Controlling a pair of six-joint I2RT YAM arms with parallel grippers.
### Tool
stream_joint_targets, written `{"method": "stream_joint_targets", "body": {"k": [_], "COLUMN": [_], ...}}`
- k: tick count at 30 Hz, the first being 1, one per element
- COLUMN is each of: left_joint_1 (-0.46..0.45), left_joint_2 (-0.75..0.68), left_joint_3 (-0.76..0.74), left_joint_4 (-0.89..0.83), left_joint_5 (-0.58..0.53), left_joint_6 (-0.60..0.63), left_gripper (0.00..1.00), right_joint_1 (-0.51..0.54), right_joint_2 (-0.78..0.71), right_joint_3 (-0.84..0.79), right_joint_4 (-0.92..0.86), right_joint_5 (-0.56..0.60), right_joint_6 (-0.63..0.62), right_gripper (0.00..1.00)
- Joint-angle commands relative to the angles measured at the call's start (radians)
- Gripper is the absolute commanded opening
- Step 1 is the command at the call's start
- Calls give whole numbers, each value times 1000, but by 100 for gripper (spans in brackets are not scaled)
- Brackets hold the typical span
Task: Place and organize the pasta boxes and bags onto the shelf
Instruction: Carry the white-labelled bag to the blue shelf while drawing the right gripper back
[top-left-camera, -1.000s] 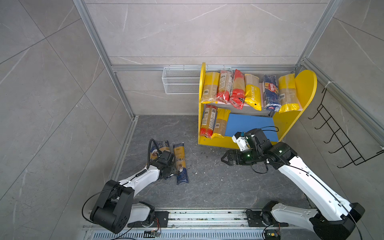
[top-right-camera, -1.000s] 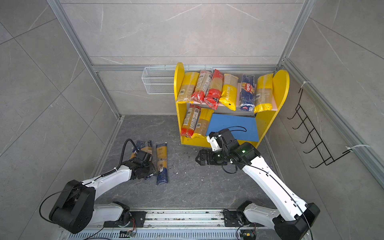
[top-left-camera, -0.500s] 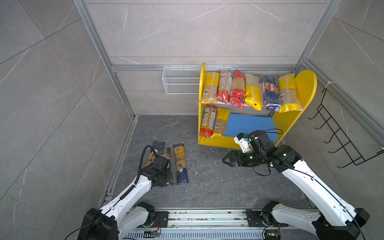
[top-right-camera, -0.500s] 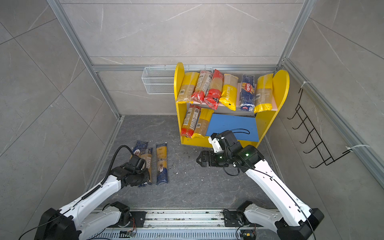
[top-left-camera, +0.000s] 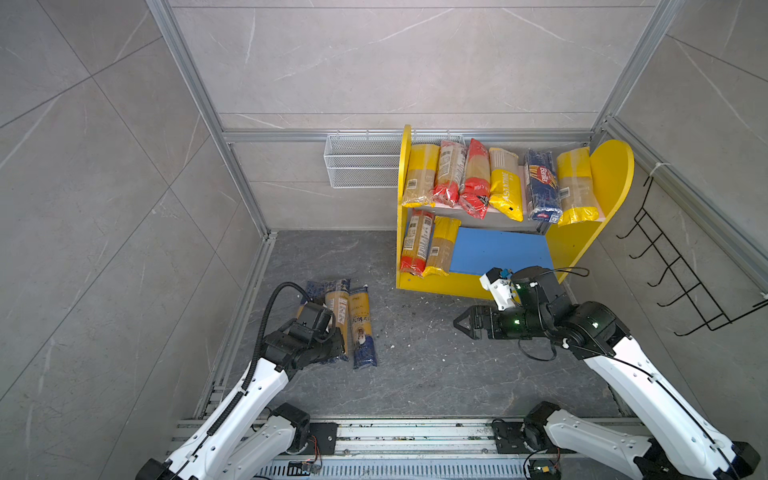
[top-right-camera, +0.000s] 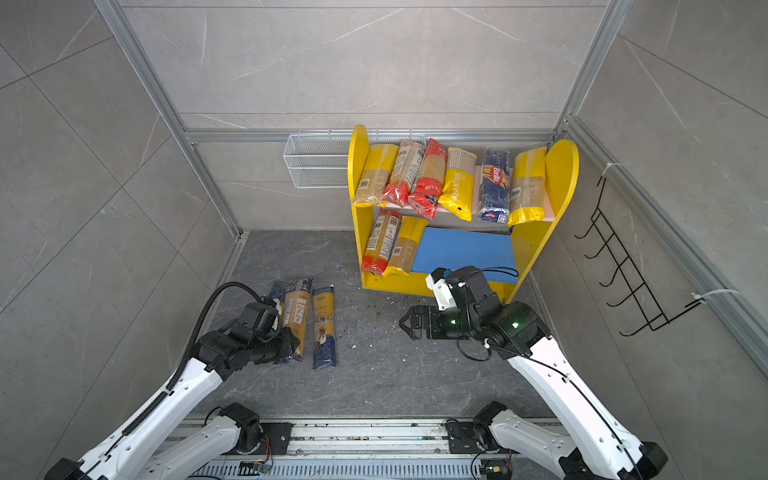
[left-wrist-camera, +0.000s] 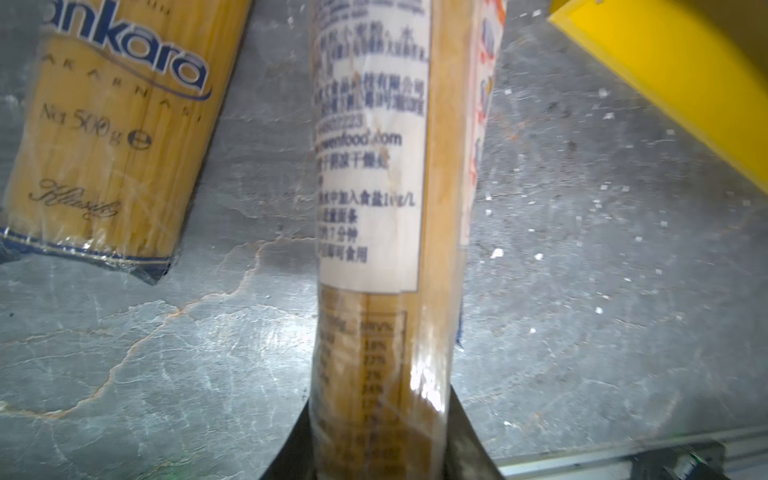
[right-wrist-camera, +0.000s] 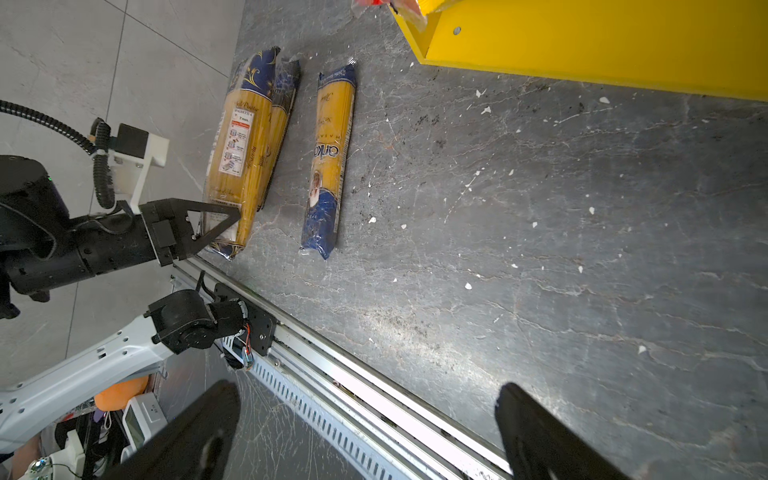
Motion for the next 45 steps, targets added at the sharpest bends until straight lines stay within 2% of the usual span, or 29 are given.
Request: {"method": "stream_joint_targets", "body": {"k": [1,4,12,18,21,27,35,45], "left_joint_1": [-41,-115,-397,-590,-645,-659,-652,-541], "left_joint_2": [-38,-34,15,137,217,385,632,902], "left_joint_3": [91,119,184,290,351,487,756,1057], "left_joint_4": [52,39,39,60,96,187,203,216], "left_joint_5": [13,-9,-149,-263,-287,-261,-218,-123], "left_joint_6": [7,-29,-142,-161,-153,-95,18,65], "left_gripper": [0,0,0,0,0,0,0,0], "right_joint_1": [-6,-6,-5,-5,-5,-5,-3,-4], "right_joint_2": [-40,-64,-145,-212,-245,-318,-408,-471], "right_joint_3": [11,32,91,120,137,176,219,226], "right_joint_4": [-58,-104,-230,-302,-340,-417,-487,-531], "right_joint_5": [40,61,131,164,184,226,284,343], "right_joint_6": [14,12,21,42,51,74,122,162], "right_gripper": [100,100,100,100,100,100,100,100]}}
